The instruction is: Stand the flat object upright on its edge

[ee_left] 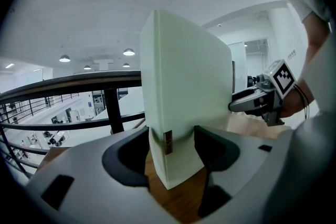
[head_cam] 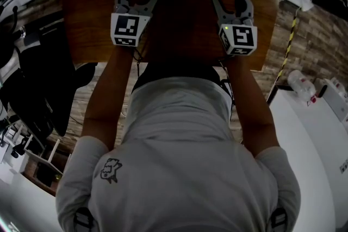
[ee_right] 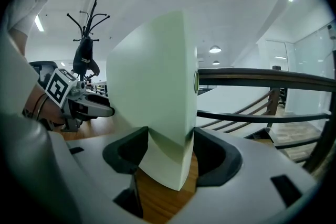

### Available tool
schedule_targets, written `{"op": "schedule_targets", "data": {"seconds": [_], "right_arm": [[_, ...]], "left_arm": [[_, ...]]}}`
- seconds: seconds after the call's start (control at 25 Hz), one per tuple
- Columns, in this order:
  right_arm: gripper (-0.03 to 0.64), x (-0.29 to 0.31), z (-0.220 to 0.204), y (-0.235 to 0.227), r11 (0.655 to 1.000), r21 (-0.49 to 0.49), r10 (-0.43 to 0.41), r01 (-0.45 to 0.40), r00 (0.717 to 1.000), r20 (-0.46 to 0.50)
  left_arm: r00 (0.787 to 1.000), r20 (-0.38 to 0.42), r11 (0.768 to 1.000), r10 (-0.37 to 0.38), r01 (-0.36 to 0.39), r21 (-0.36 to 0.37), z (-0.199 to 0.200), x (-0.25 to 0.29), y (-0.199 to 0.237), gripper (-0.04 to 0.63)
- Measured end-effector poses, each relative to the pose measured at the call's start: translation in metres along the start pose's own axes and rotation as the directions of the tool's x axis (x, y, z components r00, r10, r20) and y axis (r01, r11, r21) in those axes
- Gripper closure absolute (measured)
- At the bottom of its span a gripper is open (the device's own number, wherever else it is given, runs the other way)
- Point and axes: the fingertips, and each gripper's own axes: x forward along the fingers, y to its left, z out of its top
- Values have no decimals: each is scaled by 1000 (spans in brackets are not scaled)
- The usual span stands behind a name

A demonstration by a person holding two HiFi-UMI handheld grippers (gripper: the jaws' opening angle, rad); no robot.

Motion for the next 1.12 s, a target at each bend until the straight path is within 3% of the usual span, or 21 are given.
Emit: {"op": "schedule_targets", "data": {"seconds": [0.8, 0.96, 1.12], "right_arm": [[373, -38, 16, 3, 999, 32, -25, 24, 999, 23], [373, -56, 28, 9, 998, 44, -37, 35, 999, 35], [377, -76, 50, 20, 999, 28, -31, 29, 997, 68]], "left_arm": [[999, 40, 1000, 22, -21, -21, 21, -38, 2, 315], [997, 69, 999, 27, -26, -27, 37, -59, -1, 344], [993, 117, 999, 35, -32, -32, 59, -84, -4, 447]]}}
